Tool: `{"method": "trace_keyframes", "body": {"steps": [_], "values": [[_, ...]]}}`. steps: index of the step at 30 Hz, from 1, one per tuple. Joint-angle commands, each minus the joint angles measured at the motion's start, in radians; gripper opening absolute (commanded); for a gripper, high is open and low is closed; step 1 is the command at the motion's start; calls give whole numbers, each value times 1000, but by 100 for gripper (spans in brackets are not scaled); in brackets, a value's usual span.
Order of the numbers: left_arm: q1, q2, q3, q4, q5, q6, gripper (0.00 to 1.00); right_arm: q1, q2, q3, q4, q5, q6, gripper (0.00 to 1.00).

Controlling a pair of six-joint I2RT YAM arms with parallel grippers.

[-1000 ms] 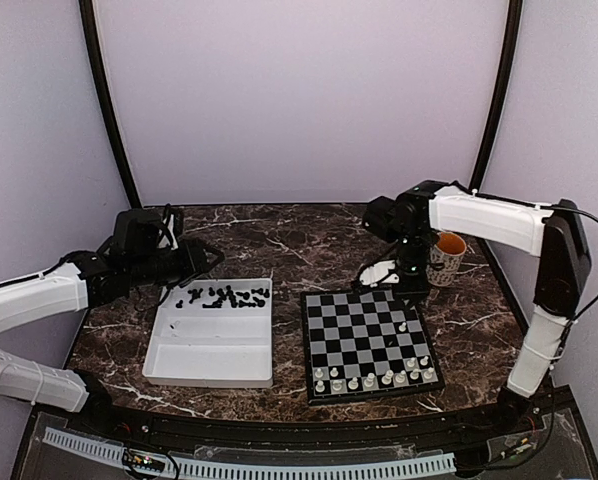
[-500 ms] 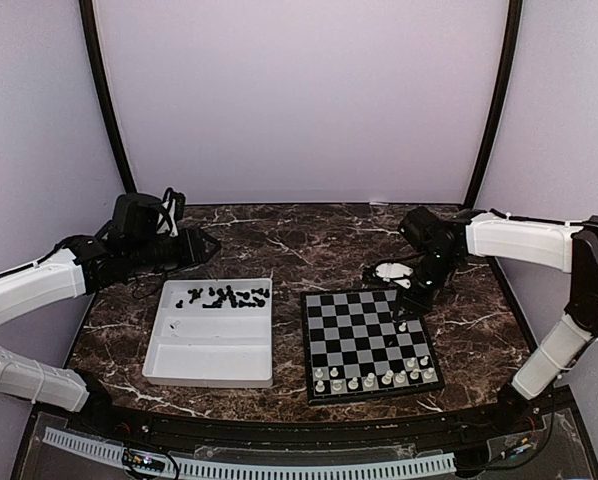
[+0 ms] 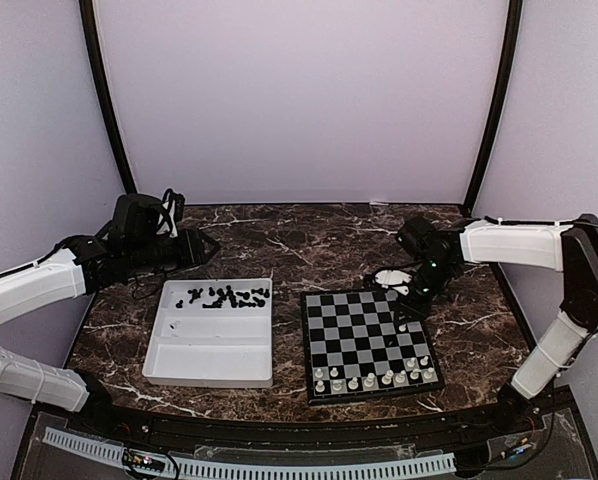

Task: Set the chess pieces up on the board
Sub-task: Move the pawn to f2.

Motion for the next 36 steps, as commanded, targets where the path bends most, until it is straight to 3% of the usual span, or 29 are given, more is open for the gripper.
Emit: {"method": "trace_keyframes", "body": {"steps": [1,10,20,27,36], "values": [[5,-9,-9,-6,-14,10,50,-3,23,-19,-24,29,0,24],[5,-10,-29,5,-10,-3,50,-3,22,-25,-46,47,3,21],[5,-7,-43,18,1,-14,50,-1,31,-2,-75,25,1,2],[6,-12,-50,19,0,-14,50,71,4,26,-137,-35,-6,1],[5,-12,-59,27,0,-20,50,197,0,-24,-171,1,-16,1]]}}
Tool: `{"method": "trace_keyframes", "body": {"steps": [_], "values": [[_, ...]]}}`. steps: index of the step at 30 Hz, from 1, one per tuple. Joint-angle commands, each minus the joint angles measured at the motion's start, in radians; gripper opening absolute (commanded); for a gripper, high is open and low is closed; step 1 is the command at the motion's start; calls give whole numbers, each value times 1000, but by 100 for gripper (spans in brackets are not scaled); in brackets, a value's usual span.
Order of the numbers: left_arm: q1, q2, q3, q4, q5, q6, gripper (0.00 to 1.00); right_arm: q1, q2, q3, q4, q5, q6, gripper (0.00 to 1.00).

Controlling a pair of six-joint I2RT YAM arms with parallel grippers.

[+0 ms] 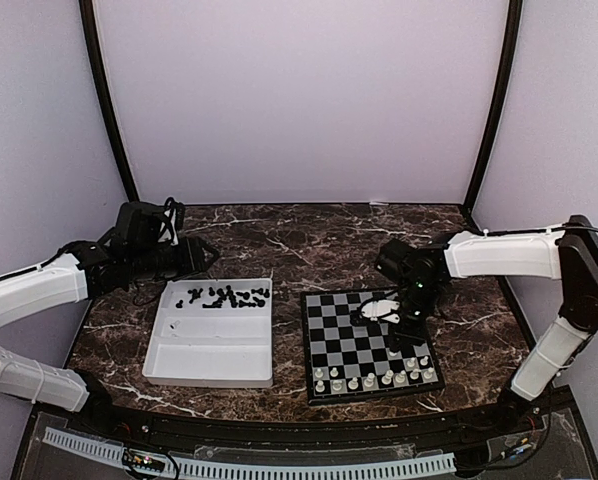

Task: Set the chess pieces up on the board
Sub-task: Move the pawn to f2, then pick up the pawn from the storage box.

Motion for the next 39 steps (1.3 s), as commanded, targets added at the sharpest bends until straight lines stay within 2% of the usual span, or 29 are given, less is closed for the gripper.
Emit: {"method": "trace_keyframes", "body": {"steps": [1,18,21,27,39], "values": [[5,-13,-15,21,6,-8,50,27,-18,-16,-46,-5,-15,1],[7,-10,-24,26,5,-12,50,79,6,-37,-102,-43,-30,2],[5,-9,-26,27,6,-14,50,80,4,-43,-93,-32,-26,3],[6,-11,-31,27,4,-14,50,81,-5,-34,-83,-14,-16,14],[6,-18,-24,-8,-3,-4,50,81,-33,31,-128,-50,-14,18]]}}
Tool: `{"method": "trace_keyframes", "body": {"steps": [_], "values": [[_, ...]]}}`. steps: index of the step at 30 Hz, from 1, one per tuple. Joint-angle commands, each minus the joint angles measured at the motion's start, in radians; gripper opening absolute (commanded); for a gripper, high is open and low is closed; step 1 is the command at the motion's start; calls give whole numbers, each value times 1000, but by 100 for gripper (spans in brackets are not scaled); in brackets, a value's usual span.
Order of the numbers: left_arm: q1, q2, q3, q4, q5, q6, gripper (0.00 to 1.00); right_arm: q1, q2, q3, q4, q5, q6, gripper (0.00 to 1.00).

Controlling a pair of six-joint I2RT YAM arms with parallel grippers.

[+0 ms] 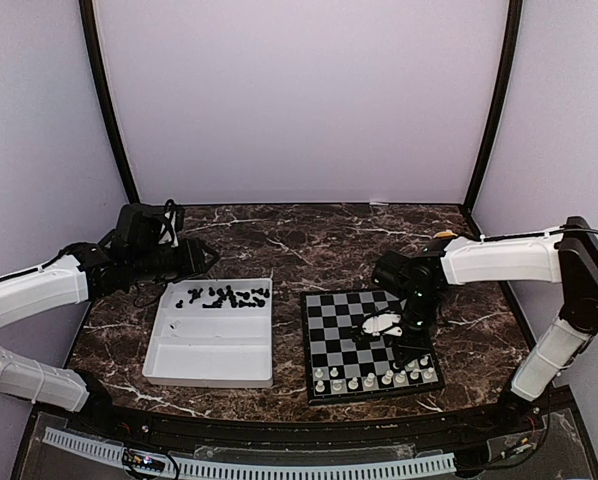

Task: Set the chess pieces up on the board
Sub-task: Pick up the pawn from the storage box.

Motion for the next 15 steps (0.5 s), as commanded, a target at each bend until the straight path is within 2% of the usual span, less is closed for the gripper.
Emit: {"method": "trace_keyframes", "body": {"steps": [1,6,10,15], "values": [[5,-19,-9,-47,-9,19,50,8,-38,75,-52,-41,5,19],[6,-14,14,-257,-65,40,50,-1,-78,167,-103,-121,-23,24],[5,25,35,-525,-94,28,45,-31,-79,215,-93,-181,-47,25],[1,82,-1,-630,-67,-33,40,-84,-37,246,5,-180,-31,25]]}}
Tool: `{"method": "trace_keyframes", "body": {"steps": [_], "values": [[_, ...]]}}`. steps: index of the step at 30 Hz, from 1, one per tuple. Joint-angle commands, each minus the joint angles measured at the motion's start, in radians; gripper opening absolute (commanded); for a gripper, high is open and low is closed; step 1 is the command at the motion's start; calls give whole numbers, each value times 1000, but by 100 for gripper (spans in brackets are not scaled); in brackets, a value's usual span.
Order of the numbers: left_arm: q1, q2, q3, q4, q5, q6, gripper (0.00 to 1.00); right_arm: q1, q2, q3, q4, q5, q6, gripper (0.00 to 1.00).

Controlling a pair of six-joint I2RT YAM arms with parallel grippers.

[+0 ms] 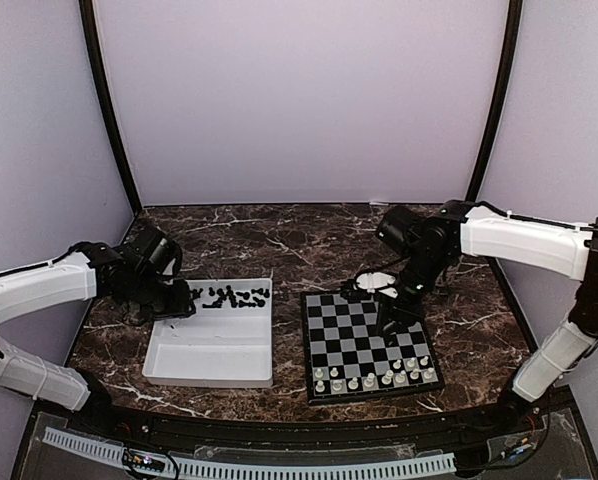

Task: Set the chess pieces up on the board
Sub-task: Pick up the pawn from the storage box.

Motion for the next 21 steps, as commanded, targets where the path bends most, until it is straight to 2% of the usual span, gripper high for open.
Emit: {"method": "trace_keyframes", "body": {"steps": [1,9,13,21], "values": [[1,37,-18,-184,-15,-30,40,-52,38,41,74,-46,-1,25],[2,133,20,-193,-120,105,34,-77,56,47,120,-127,-16,26],[5,197,49,-192,-115,153,33,-80,43,18,134,-126,-20,26],[26,282,111,-215,-200,203,33,-84,31,-15,153,-138,-2,26]]}}
